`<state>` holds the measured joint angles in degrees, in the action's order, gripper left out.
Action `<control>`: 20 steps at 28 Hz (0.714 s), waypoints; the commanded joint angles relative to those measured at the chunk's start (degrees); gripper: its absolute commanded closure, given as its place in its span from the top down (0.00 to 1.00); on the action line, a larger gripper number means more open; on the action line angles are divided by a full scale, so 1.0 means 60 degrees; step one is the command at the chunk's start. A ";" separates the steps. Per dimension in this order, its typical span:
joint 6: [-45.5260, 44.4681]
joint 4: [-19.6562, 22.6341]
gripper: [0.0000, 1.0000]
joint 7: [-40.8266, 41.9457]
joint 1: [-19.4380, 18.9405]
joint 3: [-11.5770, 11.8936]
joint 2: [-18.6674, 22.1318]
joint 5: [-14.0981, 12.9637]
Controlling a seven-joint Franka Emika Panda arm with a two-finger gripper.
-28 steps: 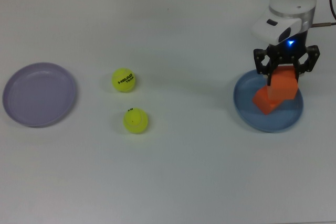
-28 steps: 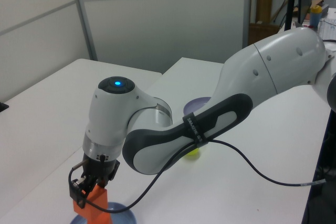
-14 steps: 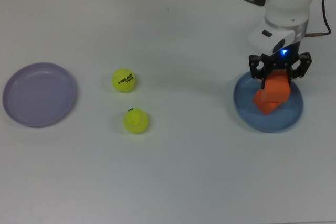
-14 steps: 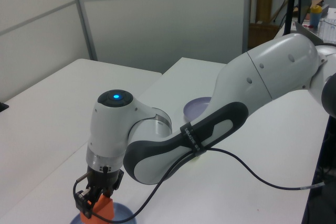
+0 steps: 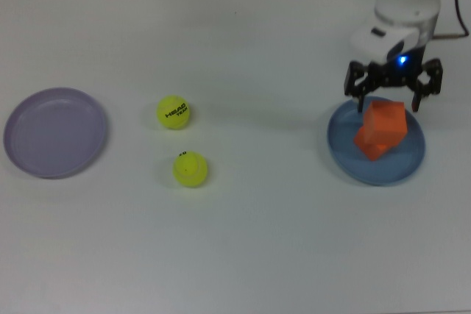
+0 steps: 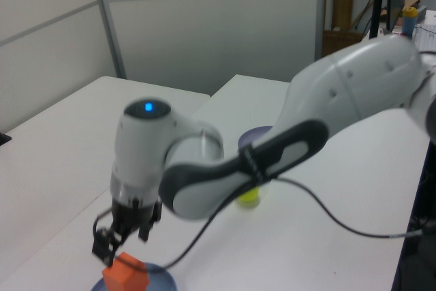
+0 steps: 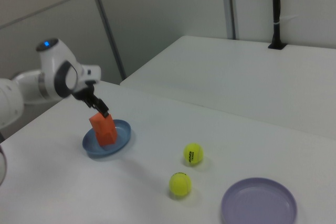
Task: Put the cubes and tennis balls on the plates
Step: 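Move the gripper over a yellow tennis ball and grasp it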
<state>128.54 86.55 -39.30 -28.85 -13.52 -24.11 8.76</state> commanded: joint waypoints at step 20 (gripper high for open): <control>-0.2380 0.3767 1.00 0.3751 0.0985 0.3921 0.3682 -0.1899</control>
<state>112.82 101.72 -22.10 -22.24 5.39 -5.65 -0.77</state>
